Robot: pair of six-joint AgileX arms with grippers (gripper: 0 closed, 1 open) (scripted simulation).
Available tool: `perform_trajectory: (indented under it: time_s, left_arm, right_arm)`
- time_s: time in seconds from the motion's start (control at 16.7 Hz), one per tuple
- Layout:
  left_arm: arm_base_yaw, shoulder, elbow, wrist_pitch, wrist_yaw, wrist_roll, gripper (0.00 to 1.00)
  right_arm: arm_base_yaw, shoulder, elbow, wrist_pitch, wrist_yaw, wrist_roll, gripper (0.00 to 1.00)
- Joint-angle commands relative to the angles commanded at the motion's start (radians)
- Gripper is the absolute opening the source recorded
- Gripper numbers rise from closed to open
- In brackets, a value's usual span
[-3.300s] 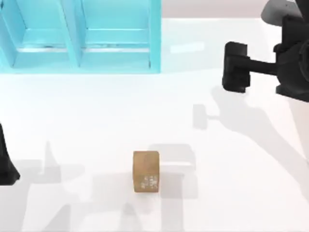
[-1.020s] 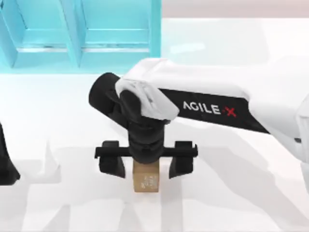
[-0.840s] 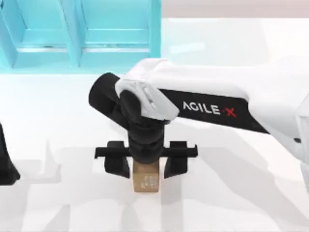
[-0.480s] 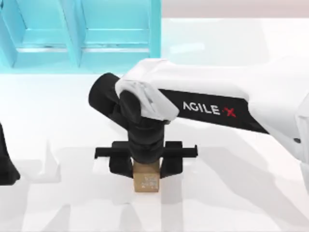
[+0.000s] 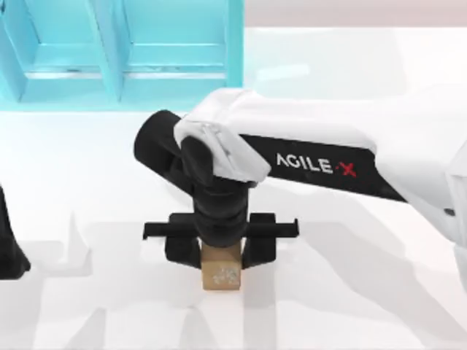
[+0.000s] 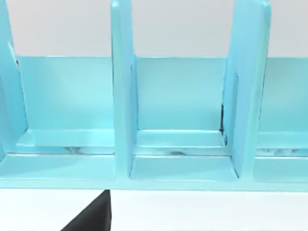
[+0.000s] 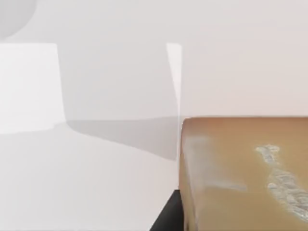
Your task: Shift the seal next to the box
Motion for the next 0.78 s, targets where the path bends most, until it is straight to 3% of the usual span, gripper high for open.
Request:
perform_trajectory:
  time_s: [0.78]
  left_arm:
    - [0.0,0.0,0.0,0.0,0.0,0.0,1.0]
  right_arm:
    - [-0.003,-0.023,0.078,-0.1,0.0,0.001,0.0]
